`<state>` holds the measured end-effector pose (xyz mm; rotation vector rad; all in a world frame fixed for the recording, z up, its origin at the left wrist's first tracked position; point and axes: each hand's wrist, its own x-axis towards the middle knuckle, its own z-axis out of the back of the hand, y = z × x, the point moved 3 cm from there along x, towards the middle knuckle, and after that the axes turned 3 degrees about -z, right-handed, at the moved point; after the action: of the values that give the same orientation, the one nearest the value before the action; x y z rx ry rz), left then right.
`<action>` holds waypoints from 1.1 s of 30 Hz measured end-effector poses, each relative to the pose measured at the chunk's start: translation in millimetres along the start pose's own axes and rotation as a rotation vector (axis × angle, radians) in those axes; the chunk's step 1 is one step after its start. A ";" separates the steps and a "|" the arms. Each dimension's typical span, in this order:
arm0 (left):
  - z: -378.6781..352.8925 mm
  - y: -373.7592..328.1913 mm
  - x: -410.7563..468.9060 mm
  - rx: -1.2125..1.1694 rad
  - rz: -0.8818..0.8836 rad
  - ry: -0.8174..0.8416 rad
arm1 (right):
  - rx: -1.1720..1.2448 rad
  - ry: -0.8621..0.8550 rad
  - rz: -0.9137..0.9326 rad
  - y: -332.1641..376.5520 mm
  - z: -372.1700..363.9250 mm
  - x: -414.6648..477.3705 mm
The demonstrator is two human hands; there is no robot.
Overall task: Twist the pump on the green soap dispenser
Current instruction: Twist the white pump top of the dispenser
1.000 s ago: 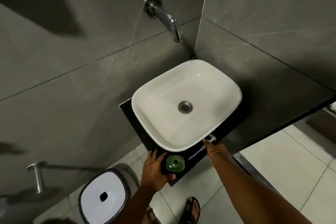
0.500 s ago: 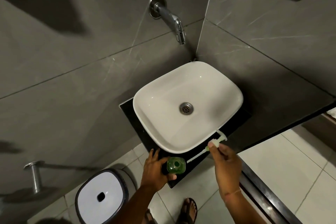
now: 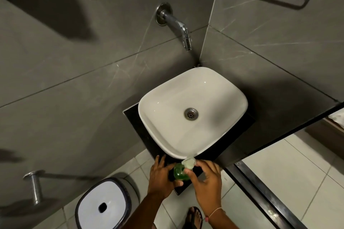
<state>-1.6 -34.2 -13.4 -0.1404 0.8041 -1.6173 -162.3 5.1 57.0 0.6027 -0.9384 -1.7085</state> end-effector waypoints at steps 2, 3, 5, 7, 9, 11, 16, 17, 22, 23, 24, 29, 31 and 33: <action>-0.3 1.1 -0.1 -0.006 -0.003 -0.003 | -0.045 0.036 -0.014 -7.3 -7.8 -3.9; -0.4 1.5 0.3 -0.007 -0.006 -0.004 | -0.065 0.049 -0.021 -9.6 -10.8 -4.8; 0.1 1.8 1.1 0.003 -0.019 -0.005 | -0.115 0.058 -0.017 -13.6 -16.8 -5.4; -0.4 2.7 1.3 0.003 -0.027 -0.006 | -0.150 0.061 -0.022 -16.0 -21.6 -5.3; -1.3 3.6 1.2 0.001 -0.029 -0.018 | -0.156 0.058 -0.038 -17.6 -24.9 -4.2; -2.5 3.8 1.7 0.012 -0.027 -0.023 | -0.173 0.054 -0.055 -18.3 -27.4 -2.5; -4.1 6.0 1.8 0.054 -0.051 -0.032 | -0.217 0.057 -0.060 -15.9 -29.7 -0.4; -4.2 6.5 2.1 0.053 -0.053 -0.036 | -0.214 0.073 -0.024 -14.8 -29.3 -0.8; -5.6 6.4 4.2 0.056 -0.032 -0.024 | -0.186 0.101 0.031 -14.7 -30.3 4.4; -5.9 7.2 4.5 0.058 -0.032 -0.024 | -0.171 0.089 0.013 -15.7 -31.4 5.0; -6.4 8.1 4.7 0.058 -0.037 -0.027 | -0.159 0.076 -0.008 -16.6 -32.5 4.9; -8.3 9.2 4.9 0.068 -0.056 -0.055 | -0.123 0.039 -0.072 -14.0 -40.3 2.6; -8.8 9.7 4.8 0.077 -0.057 -0.053 | -0.123 0.038 -0.098 -13.7 -41.3 3.6; -9.7 10.5 4.5 0.073 -0.059 -0.046 | -0.142 0.042 -0.096 -16.9 -39.2 4.4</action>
<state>0.9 -34.2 -28.2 -0.1500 0.7106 -1.6903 -142.9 -8.2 21.1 0.5946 -0.7612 -1.8234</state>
